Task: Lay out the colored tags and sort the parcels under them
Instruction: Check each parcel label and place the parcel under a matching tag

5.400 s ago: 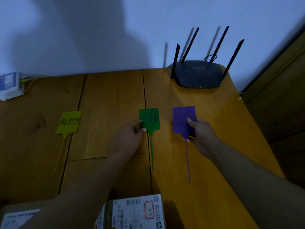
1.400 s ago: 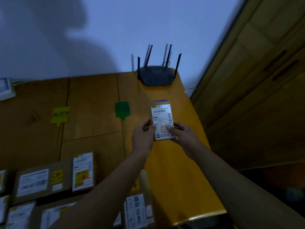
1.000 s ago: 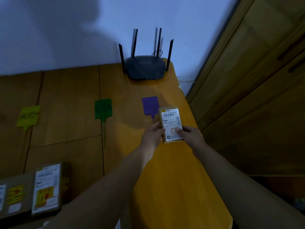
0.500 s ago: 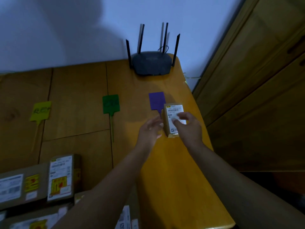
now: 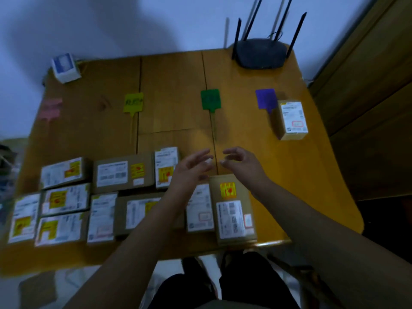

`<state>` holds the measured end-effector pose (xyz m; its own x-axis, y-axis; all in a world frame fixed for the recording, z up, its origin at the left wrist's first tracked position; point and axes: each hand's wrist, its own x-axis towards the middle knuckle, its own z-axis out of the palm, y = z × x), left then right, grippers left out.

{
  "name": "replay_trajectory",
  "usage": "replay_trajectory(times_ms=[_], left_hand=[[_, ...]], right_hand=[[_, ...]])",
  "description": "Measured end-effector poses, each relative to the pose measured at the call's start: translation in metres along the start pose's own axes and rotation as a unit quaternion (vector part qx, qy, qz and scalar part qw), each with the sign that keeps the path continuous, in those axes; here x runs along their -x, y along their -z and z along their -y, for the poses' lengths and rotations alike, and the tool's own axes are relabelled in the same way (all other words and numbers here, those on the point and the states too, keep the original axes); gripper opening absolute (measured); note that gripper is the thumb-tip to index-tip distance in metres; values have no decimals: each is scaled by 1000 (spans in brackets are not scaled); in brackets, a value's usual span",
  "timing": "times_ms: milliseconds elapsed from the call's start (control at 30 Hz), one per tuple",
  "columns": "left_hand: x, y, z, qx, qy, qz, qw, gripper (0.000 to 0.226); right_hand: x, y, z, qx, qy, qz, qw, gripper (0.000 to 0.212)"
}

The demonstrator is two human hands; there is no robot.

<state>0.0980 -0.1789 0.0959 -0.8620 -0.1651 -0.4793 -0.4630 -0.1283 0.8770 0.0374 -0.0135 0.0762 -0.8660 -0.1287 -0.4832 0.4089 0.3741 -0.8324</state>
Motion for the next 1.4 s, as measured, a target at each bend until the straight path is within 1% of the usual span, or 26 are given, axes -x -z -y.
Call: replay_trajectory(times_ms=[100,167,300,367,400,433,467,500,533,567,600,633,667,733,800,867,933,967,1033,1133,1200,1267,1333,1400], left_hand=[[20,19,23,-40,0,9,999,34],[28,26,37,-67,0,13,998,34],[35,32,58,-105,14,11,994,33],[38,33,68,-170,6,17,985,37],[39,33,72,-219,-16,20,975,41],[38,34,76,-287,-52,26,956,47],[35,35,79,-380,-95,34,919,56],[32,36,81,-488,-135,41,862,69],[28,36,82,-582,-158,47,796,86],[23,36,82,-650,-154,54,742,106],[17,36,83,-694,-133,63,705,122],[12,36,83,-719,-113,72,682,132],[7,35,85,-733,-103,80,668,137],[0,33,86,-744,-107,88,654,138],[-4,31,84,-746,-129,80,648,140],[-3,28,83,-732,-175,61,656,139],[1,23,83,-700,-230,32,675,134],[3,19,85,-676,-252,20,692,130],[4,12,89,-608,-286,13,741,119],[1,7,95,-481,-320,-6,816,106],[-4,9,96,-404,-302,-25,863,102],[-8,11,94,-339,-264,-24,903,102],[-11,12,89,-290,-212,-25,933,110],[-12,13,82,-235,-143,-37,961,123]], right_hand=[[22,-14,-26,60,-27,-39,997,51],[32,-17,-46,106,-37,-49,992,64],[42,-16,-73,187,-53,-62,979,84],[45,-13,-85,231,-68,-72,968,95],[46,-11,-92,247,-86,-69,963,102],[46,-10,-99,253,-109,-62,959,109],[48,-9,-105,247,-133,-52,958,115],[49,-8,-112,236,-153,-44,959,119],[50,-8,-117,225,-167,-38,959,122],[51,-9,-122,216,-171,-39,960,124],[51,-9,-125,206,-167,-43,963,124],[52,-10,-128,189,-159,-48,968,124],[52,-10,-129,171,-149,-53,973,124],[53,-10,-130,141,-134,-56,979,123],[53,-6,-129,90,-137,-53,985,118],[51,2,-128,15,-159,-49,986,109],[48,14,-124,-52,-177,-35,982,98],[47,20,-121,-80,-181,-31,980,95],[43,31,-115,-148,-184,-30,971,90],[37,43,-104,-203,-182,-17,962,66],[35,51,-98,-217,-175,0,960,57],[35,57,-94,-228,-168,3,959,56],[35,60,-91,-233,-163,1,959,54],[35,62,-89,-242,-156,-3,958,52]])
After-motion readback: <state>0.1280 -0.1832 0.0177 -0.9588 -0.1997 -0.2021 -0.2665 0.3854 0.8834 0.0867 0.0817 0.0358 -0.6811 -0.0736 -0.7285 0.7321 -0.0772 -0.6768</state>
